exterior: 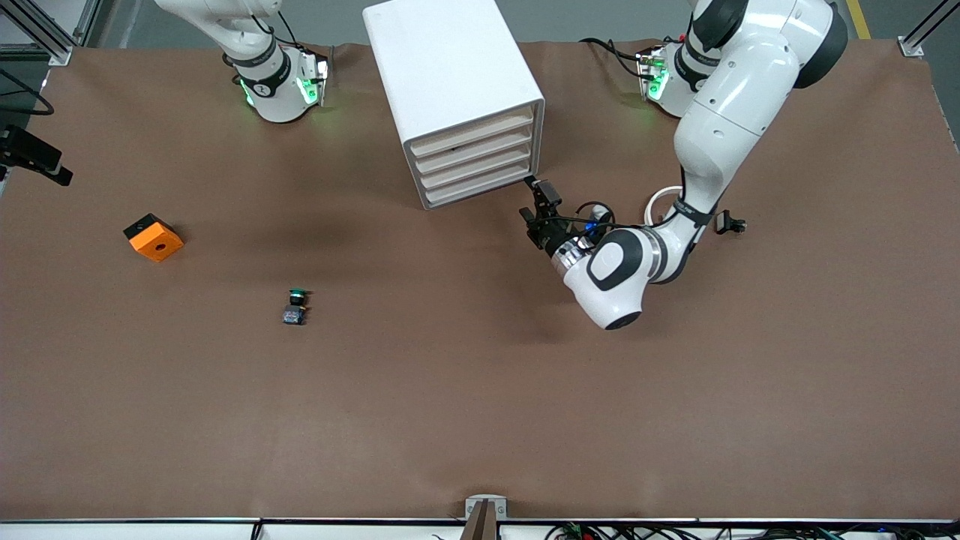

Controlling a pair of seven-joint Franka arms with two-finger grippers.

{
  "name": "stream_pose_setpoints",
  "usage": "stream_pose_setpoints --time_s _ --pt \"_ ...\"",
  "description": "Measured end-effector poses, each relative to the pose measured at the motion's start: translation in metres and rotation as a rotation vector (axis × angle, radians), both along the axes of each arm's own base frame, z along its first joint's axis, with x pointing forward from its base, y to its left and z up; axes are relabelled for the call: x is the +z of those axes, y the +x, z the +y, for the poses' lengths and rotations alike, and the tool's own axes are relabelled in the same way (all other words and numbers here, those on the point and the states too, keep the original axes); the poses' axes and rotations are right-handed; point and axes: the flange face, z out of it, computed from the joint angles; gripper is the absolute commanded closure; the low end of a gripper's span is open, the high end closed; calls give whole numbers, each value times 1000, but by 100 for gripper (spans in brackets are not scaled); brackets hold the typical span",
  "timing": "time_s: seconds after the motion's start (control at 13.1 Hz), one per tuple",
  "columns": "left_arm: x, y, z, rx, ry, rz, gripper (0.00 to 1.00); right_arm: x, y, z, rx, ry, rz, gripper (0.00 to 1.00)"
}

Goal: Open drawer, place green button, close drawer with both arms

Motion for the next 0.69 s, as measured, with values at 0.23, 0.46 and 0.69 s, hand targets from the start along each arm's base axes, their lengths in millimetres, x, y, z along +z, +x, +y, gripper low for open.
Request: stream_pose_setpoints --time_s 0.23,0.46,0.69 --pt "-17 -10 -5 -8 25 38 0 0 0 0 0 0 0 0" --pt "-35 -20 -10 -20 33 68 12 0 0 0 0 0 0 0" --pt "-38 -37 -30 -50 31 82 17 0 0 0 0 0 0 0"
